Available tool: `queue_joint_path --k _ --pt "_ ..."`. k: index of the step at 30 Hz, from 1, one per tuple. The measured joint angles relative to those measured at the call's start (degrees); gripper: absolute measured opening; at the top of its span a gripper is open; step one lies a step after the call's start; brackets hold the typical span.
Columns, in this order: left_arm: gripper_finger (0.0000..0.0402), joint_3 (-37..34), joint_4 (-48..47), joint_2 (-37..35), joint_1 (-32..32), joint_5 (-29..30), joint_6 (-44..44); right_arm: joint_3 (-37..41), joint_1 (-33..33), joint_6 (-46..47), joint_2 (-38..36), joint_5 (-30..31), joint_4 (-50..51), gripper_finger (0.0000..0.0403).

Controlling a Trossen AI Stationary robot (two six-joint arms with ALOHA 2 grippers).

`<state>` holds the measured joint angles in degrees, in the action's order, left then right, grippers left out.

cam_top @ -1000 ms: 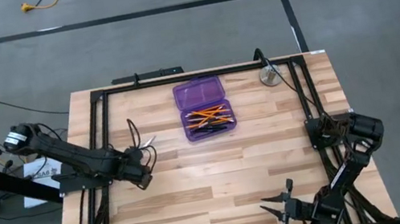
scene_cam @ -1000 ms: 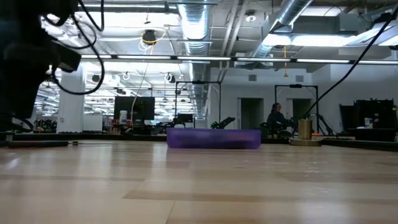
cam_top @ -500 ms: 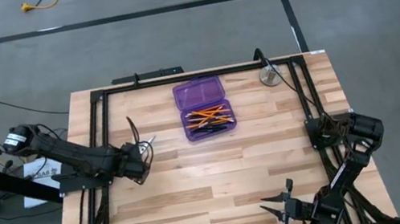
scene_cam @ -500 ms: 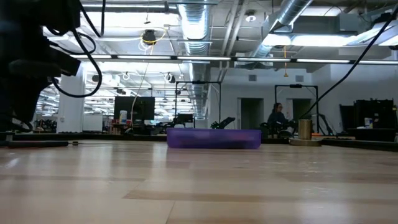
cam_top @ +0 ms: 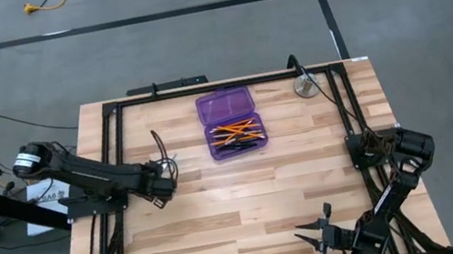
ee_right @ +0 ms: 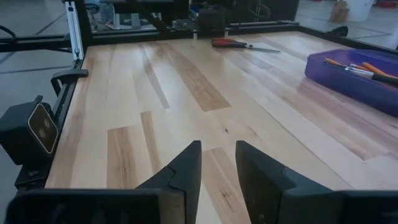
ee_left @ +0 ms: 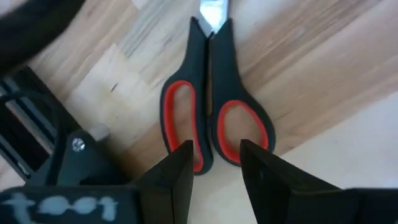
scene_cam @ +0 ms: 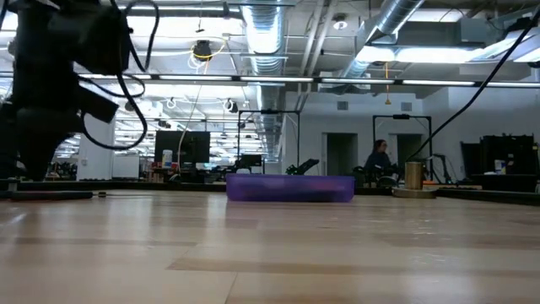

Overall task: Pick & place school supplies into a supply box
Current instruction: Put the black scissor into the the purple supply box

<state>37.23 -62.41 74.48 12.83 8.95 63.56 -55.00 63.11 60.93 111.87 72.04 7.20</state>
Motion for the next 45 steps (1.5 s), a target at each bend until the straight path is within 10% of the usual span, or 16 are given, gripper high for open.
queue_joint_path --k 30,45 --pt "0.0117 -2.88 8.71 10.79 -13.01 -4.51 -9.89 0.00 0.00 0.01 0.00 -0.24 -0.16 0.0095" --pt "0.0023 0.46 8.17 11.94 -11.74 -1.82 -1.08 0.01 -0.26 0.04 0.00 -0.22 -0.19 0.0095"
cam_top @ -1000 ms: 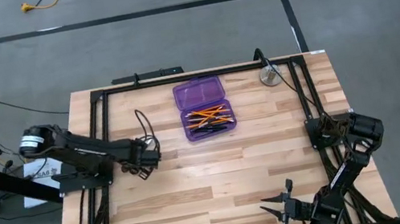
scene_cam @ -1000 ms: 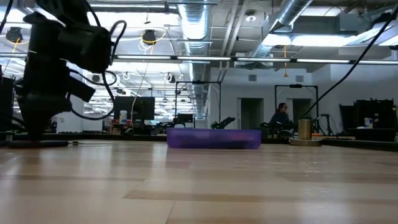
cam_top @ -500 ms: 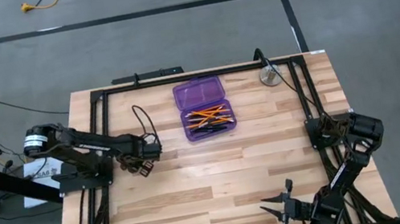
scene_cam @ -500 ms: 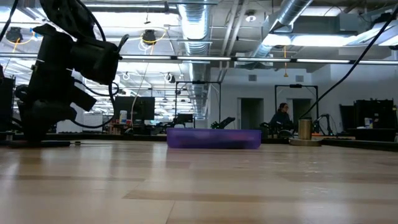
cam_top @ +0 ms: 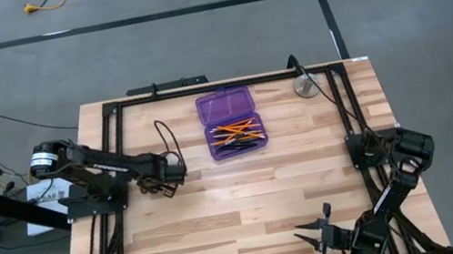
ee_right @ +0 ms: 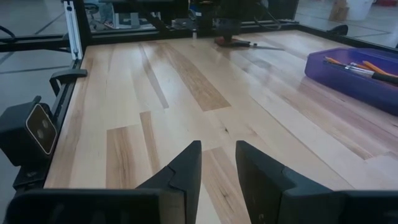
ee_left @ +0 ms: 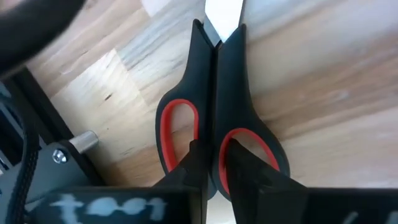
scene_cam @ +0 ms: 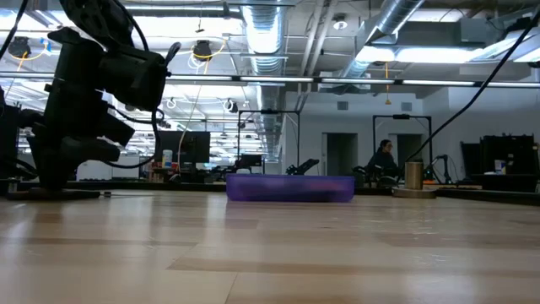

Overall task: Pick & place school supplies into a supply box
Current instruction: Put the black scissor into the the purple supply box

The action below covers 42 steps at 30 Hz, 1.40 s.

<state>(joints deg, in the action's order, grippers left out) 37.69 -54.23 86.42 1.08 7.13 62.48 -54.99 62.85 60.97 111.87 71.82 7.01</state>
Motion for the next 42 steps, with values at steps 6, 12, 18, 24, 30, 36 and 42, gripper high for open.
queue_joint_path --k 6,12,18,24,30,36,42 --pt "0.0021 -0.02 0.61 0.02 2.09 5.07 6.64 -0.01 0.00 0.00 0.00 -0.01 0.00 0.0095" --pt "0.0020 -0.08 1.23 0.08 3.81 9.34 9.93 0.00 0.00 -0.01 0.00 0.00 0.02 0.0095" --pt "0.0019 1.82 1.90 0.19 5.33 16.27 12.54 -0.01 0.00 -0.02 0.00 -0.01 0.02 0.0095" --pt "0.0019 6.63 0.37 0.15 5.91 23.56 12.23 -0.01 0.00 -0.04 0.00 -0.01 0.08 0.0095" --pt "0.0019 12.52 0.26 0.10 7.04 29.38 6.89 0.00 0.00 -0.04 0.00 -0.03 0.15 0.0095" --pt "0.0019 18.65 2.81 0.04 7.34 30.65 -4.58 0.00 0.00 -0.04 0.00 -0.02 0.17 0.0095" --pt "0.0019 23.81 6.54 0.04 6.34 30.88 -15.18 0.01 0.00 -0.02 0.00 0.01 0.17 0.0095"
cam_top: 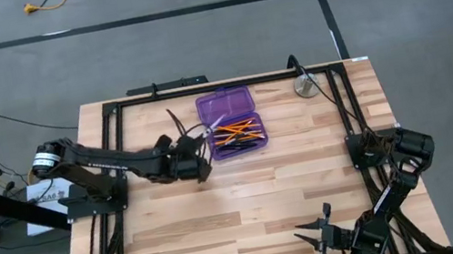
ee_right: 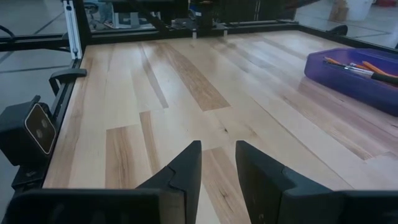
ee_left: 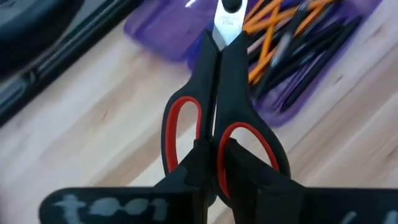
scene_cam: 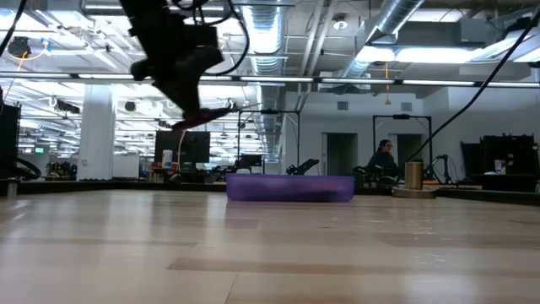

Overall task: Pick & place school supplies into a supply box
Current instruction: Put the black scissor into the the purple supply box, then return to Home Position

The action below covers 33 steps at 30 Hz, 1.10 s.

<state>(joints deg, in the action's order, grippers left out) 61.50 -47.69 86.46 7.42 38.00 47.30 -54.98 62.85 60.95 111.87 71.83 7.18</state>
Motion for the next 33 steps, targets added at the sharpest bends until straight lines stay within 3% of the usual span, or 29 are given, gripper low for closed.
queue_joint_path --k 5,21,28,33 --pt "0.0014 3.93 2.92 3.47 -1.47 -0.18 -5.61 -0.01 -0.07 -0.04 0.00 0.04 0.00 0.0095" --pt "0.0008 27.23 6.45 31.07 -5.09 -3.69 -22.31 0.00 -0.31 -1.00 0.02 -0.01 -0.37 0.0095" --pt "0.0040 31.18 3.16 33.75 -5.77 -4.52 -22.52 0.00 -0.15 -0.98 0.02 -0.04 -0.37 0.0095" --pt "0.0075 31.23 -3.65 33.07 -5.75 -1.15 -20.05 0.00 0.13 -0.98 0.02 -0.04 -0.37 0.0095"
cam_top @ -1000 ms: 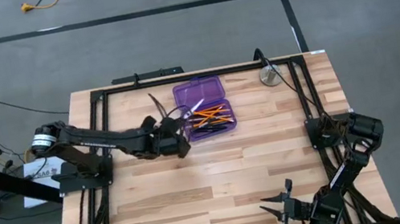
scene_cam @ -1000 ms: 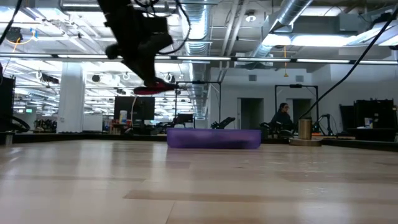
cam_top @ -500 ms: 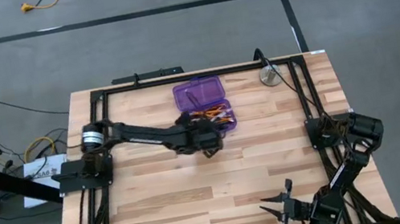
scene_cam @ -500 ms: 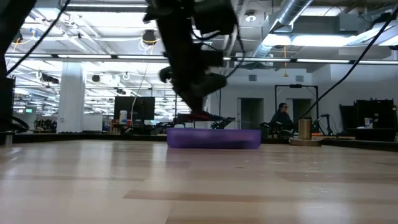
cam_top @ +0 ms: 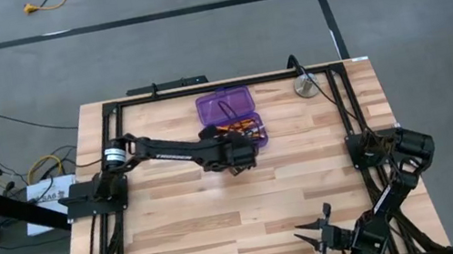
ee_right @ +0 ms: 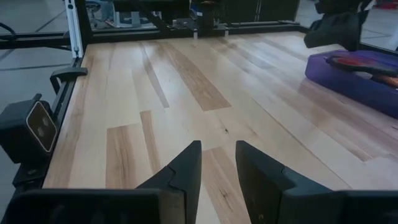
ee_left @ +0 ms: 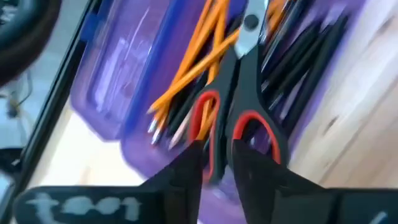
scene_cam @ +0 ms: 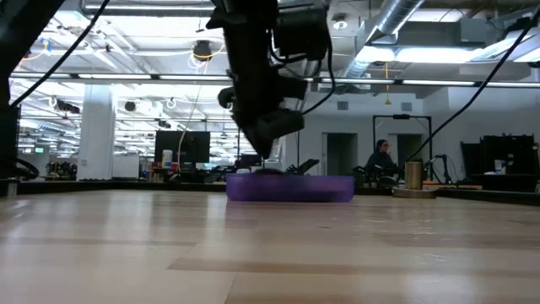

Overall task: Pick & place school supplies into a supply box
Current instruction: Return to Home Position

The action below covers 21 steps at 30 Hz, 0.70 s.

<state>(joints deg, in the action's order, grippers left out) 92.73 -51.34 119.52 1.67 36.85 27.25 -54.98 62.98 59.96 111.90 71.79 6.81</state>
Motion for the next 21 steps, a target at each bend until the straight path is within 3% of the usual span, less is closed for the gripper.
queue_joint_path --k 10,18,21 --pt "0.0132 -0.04 -9.46 -0.97 0.59 3.64 4.30 0.00 -0.11 0.00 0.00 0.06 0.02 0.0095" --pt "0.0142 3.24 -16.55 -10.35 8.36 10.20 9.42 0.00 -1.82 -5.11 0.00 0.04 0.75 0.0095" --pt "0.0142 3.25 -13.55 -16.46 11.92 2.98 8.07 0.00 -2.90 -10.45 0.00 -1.12 1.71 0.0095"
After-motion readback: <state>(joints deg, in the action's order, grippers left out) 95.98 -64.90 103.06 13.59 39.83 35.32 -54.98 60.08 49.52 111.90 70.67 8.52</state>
